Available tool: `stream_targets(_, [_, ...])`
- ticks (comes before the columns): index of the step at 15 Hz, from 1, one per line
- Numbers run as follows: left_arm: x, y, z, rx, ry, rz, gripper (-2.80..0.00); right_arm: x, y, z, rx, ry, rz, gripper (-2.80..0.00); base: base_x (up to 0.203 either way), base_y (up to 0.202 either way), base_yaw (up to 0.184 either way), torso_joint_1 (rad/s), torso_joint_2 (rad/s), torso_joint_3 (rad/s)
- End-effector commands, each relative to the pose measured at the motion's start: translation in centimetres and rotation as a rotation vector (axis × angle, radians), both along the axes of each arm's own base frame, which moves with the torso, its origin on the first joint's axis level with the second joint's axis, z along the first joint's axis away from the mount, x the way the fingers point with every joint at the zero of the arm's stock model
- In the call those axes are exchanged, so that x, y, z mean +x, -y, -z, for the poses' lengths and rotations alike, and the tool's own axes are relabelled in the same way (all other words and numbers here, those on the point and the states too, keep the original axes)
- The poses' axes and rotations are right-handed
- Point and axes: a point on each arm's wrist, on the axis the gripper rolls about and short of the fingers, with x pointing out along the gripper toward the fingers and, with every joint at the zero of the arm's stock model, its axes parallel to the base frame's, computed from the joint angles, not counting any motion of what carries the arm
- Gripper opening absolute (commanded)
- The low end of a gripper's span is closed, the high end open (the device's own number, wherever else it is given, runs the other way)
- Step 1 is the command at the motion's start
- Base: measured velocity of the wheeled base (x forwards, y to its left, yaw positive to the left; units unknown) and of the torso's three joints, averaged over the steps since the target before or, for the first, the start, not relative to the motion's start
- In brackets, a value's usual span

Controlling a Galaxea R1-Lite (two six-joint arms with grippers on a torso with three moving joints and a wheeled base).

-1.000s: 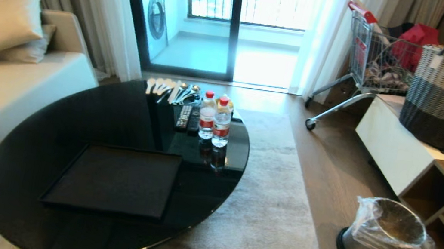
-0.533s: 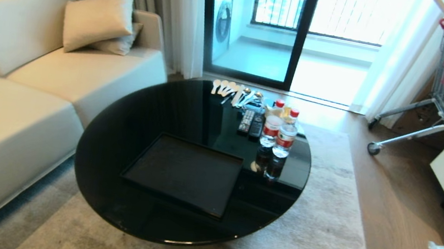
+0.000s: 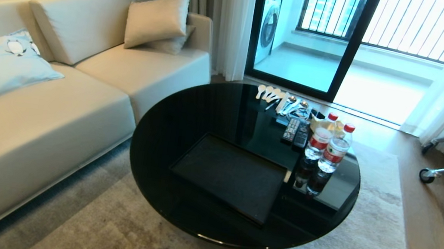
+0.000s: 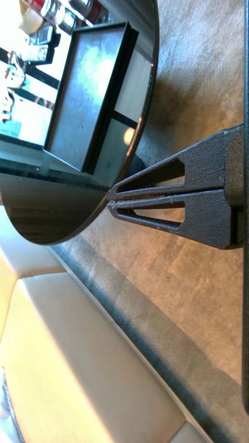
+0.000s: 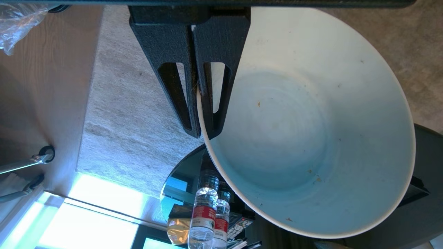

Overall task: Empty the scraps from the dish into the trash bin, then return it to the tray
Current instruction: Put the bowl back to the table

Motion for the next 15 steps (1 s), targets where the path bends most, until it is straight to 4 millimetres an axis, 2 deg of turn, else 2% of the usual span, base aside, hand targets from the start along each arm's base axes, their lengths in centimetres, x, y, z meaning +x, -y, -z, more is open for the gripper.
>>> stream_targets(1, [0.01, 0.0, -0.01, 0.0, 0.0, 0.0, -2.8, 0.01, 0.0, 0.0, -0.001, -0.001, 0.0, -2.8, 0.0, 0.0, 0.0, 0.0, 0.0, 0.0])
stream_targets(15, [0.0, 0.0, -0.01, 0.0, 0.002, 0.0, -2.8, 0.01, 0.0, 0.0, -0.001, -0.001, 0.0, -2.8, 0.0, 0.0, 0.0, 0.0, 0.0, 0.0])
